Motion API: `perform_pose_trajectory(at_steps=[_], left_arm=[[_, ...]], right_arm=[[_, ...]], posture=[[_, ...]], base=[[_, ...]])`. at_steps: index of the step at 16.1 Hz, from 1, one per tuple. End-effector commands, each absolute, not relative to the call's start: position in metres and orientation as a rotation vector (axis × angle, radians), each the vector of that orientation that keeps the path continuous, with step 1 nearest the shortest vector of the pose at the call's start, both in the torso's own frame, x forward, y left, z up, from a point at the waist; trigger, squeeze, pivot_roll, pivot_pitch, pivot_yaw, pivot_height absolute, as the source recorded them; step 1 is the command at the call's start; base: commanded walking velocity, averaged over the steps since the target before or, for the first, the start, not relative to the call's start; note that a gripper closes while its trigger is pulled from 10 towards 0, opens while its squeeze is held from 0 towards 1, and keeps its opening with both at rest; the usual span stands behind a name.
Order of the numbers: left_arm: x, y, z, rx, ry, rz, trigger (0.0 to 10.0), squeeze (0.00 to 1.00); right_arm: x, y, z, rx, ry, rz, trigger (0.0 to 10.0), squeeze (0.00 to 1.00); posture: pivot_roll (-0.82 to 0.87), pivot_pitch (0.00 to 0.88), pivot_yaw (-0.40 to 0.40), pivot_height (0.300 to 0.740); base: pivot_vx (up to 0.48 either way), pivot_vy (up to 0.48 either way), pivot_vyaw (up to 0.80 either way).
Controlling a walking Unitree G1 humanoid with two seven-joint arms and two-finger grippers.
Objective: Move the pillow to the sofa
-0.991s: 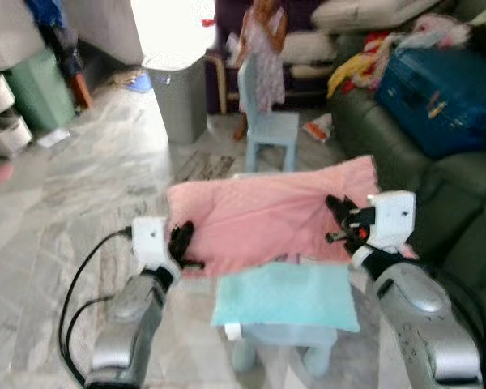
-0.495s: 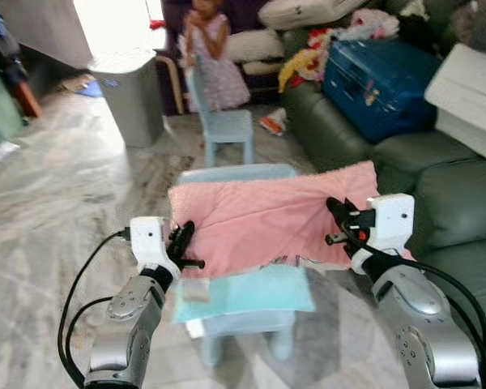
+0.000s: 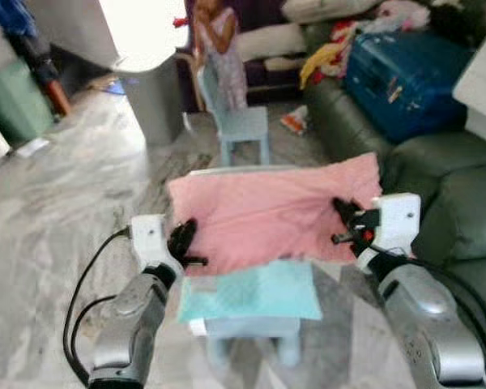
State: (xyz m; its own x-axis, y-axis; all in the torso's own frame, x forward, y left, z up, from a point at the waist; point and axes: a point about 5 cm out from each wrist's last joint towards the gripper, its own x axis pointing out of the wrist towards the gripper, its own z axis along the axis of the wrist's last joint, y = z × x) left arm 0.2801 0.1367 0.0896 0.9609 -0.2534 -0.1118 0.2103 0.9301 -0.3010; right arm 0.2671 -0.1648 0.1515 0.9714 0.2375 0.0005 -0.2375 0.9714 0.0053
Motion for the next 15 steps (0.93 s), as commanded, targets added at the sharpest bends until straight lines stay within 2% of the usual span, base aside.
perform_pose_trajectory(at_steps=[1, 15], left_arm=[[0.2810, 0.1467, 0.0918, -0.277, 0.143, -0.209, 10.0, 0.00], [0.2817, 0.1439, 0.0875, -0.260, 0.175, -0.194, 10.0, 0.00]], right_arm=[[0.2681, -0.1591, 0.1606, 0.013, -0.042, 0.260, 10.0, 0.00], [0.2676, -0.1578, 0.1595, 0.015, -0.036, 0.263, 10.0, 0.00]], posture=[[-0.21, 0.000, 0.035, 0.740], [-0.22, 0.000, 0.035, 0.740]], base=[[0.000, 0.000, 0.00], [0.000, 0.000, 0.00]])
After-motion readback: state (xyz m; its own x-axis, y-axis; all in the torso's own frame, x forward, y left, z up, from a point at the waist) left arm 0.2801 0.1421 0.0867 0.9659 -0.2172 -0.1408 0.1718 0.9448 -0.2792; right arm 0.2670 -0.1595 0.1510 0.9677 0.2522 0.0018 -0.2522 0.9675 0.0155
